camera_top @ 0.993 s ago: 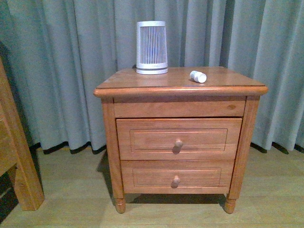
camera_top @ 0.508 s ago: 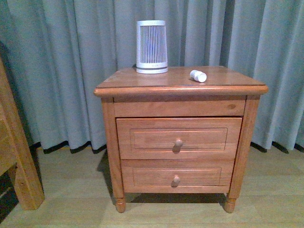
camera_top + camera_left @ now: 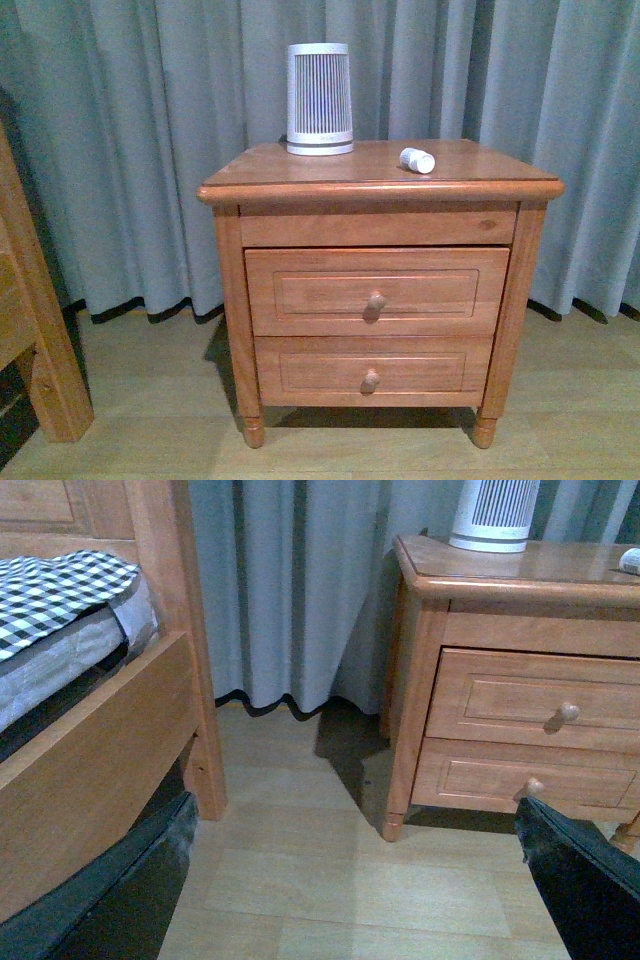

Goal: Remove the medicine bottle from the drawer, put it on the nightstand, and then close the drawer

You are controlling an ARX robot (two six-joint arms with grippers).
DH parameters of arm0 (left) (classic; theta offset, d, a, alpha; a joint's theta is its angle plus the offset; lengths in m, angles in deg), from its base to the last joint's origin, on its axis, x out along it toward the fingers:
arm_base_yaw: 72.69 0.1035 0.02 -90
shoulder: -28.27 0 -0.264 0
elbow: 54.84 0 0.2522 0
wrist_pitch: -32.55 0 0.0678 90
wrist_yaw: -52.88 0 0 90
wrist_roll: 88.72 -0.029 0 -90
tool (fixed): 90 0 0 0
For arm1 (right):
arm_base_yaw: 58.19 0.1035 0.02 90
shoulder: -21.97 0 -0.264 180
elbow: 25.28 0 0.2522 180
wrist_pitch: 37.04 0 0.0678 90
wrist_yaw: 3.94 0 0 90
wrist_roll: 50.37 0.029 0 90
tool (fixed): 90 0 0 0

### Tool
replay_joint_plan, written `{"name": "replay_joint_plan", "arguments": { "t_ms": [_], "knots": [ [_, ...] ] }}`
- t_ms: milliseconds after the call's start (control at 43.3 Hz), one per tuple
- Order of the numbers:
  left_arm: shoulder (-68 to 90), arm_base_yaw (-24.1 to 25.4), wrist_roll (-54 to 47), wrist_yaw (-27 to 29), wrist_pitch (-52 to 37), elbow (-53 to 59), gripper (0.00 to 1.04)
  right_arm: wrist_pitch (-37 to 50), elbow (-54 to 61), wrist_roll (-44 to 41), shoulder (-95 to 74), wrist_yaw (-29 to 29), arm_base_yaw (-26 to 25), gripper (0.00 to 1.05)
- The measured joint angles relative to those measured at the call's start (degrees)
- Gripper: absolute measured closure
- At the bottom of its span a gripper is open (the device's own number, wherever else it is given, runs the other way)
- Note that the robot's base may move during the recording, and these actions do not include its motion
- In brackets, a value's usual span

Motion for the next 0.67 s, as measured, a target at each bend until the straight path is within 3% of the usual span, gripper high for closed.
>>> {"name": "replay_joint_plan", "arguments": {
  "t_ms": [254, 670],
  "knots": [
    [0.0, 0.0, 0.0, 0.0, 0.0, 0.0, 0.07, 0.0, 0.0, 0.0, 0.0, 0.0, 0.1, 1.02],
    [0.0, 0.0, 0.0, 0.0, 0.0, 0.0, 0.07, 0.0, 0.0, 0.0, 0.0, 0.1, 0.1, 0.17]
  ]
}}
